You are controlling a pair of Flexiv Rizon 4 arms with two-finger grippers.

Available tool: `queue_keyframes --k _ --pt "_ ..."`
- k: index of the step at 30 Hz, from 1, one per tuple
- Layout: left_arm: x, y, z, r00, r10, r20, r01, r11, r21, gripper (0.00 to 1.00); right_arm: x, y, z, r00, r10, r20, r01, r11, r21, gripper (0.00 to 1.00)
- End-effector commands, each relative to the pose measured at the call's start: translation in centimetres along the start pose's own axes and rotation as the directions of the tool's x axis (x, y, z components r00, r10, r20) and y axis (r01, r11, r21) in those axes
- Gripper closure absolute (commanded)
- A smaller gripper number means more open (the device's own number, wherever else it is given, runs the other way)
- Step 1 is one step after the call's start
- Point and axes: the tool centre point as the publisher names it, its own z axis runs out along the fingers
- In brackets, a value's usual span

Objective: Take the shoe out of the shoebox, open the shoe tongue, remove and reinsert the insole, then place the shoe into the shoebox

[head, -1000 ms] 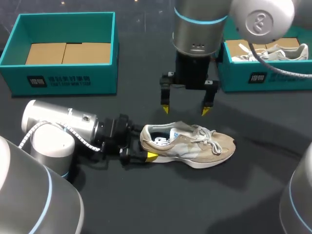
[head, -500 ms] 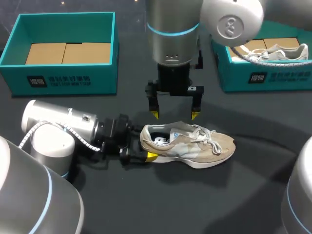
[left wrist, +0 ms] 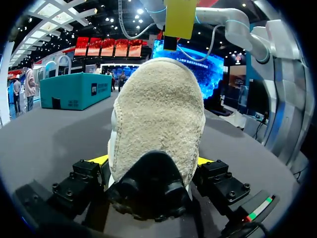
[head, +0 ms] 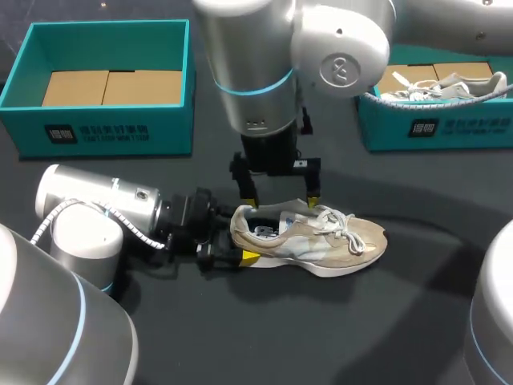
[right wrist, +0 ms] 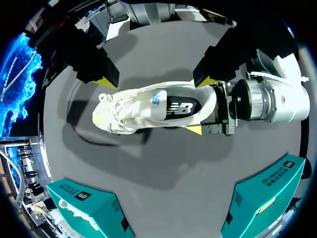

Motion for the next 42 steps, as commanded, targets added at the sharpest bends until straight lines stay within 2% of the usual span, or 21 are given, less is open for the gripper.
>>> queue_keyframes --k 1,19,33,37,42 --pt "0.4 0.4 0.0 1.0 -0.001 0.002 0.001 1.0 -0.001 1.0 0.3 -0.7 0.8 0.998 0.062 0.011 -0.061 0.998 -0.02 0.0" --pt "0.4 0.4 0.0 1.0 -0.001 0.002 0.001 1.0 -0.001 1.0 0.6 0.4 4.5 0.987 0.117 0.105 -0.114 0.993 -0.036 0.0" --pt "0.4 0.4 0.0 1.0 -0.001 0.002 0.001 1.0 -0.001 1.0 -0.1 0.5 6.7 0.977 0.138 0.163 -0.132 0.99 -0.051 0.0" --pt "0.4 0.4 0.0 1.0 -0.001 0.002 0.001 1.0 -0.001 1.0 -0.6 0.3 7.4 0.974 0.153 0.168 -0.145 0.988 -0.055 0.06" --pt "0.4 0.4 0.0 1.0 -0.001 0.002 0.001 1.0 -0.001 1.0 -1.3 0.2 8.0 0.973 0.162 0.165 -0.153 0.986 -0.064 0.05"
